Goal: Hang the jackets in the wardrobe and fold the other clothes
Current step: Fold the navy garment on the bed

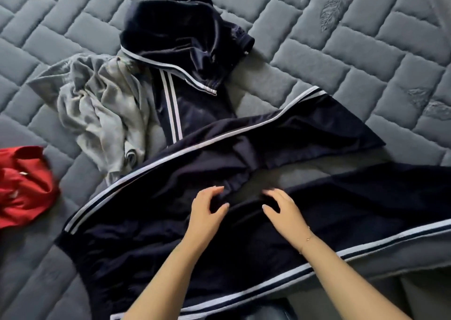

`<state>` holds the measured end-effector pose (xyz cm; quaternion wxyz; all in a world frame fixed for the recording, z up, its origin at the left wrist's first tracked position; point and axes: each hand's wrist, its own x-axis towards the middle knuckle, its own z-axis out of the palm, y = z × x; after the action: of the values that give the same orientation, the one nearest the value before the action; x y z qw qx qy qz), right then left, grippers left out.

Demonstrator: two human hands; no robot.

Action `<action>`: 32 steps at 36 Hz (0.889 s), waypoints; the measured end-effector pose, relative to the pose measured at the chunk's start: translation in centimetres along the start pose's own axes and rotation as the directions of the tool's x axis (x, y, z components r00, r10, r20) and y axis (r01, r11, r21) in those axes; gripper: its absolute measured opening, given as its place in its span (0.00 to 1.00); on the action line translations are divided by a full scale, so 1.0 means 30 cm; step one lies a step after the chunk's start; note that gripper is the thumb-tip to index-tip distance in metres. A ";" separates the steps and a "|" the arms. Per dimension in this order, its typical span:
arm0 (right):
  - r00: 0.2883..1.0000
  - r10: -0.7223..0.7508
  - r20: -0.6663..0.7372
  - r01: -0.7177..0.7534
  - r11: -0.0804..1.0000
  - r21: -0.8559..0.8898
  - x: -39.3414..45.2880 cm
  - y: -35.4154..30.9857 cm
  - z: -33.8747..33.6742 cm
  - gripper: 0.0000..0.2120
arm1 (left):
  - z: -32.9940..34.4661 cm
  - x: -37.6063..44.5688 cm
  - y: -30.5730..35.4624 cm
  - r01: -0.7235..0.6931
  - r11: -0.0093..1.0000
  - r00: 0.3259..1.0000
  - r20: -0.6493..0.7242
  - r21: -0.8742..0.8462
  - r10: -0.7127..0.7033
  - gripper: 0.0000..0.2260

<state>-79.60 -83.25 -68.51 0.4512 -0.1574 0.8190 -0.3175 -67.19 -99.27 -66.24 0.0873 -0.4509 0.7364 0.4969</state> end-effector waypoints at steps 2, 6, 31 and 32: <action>1.000 0.007 -0.023 -0.007 1.000 -0.026 -0.042 0.024 0.030 0.19 | 0.026 -0.046 -0.084 0.018 0.988 0.995 0.094 0.150 -0.033 0.25; 0.997 -0.006 -0.078 0.003 1.000 -0.028 -0.132 0.067 0.082 0.21 | 0.067 -0.086 -0.168 -0.043 0.962 0.991 0.131 0.268 0.008 0.30; 0.453 0.789 -0.416 -0.090 0.505 0.859 -0.274 0.613 -0.606 0.27 | 0.745 -0.076 0.448 -0.439 0.843 0.889 0.288 0.310 0.357 0.21; 0.421 0.824 -0.381 -0.073 0.449 0.891 -0.268 0.641 -0.649 0.31 | 0.796 -0.040 0.494 -0.446 0.828 0.888 0.279 0.339 0.365 0.22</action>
<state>-91.00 -57.12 -68.48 0.1315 0.4697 0.7086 -0.5099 -85.26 -77.73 -67.59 0.1424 -0.2035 0.8872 0.3888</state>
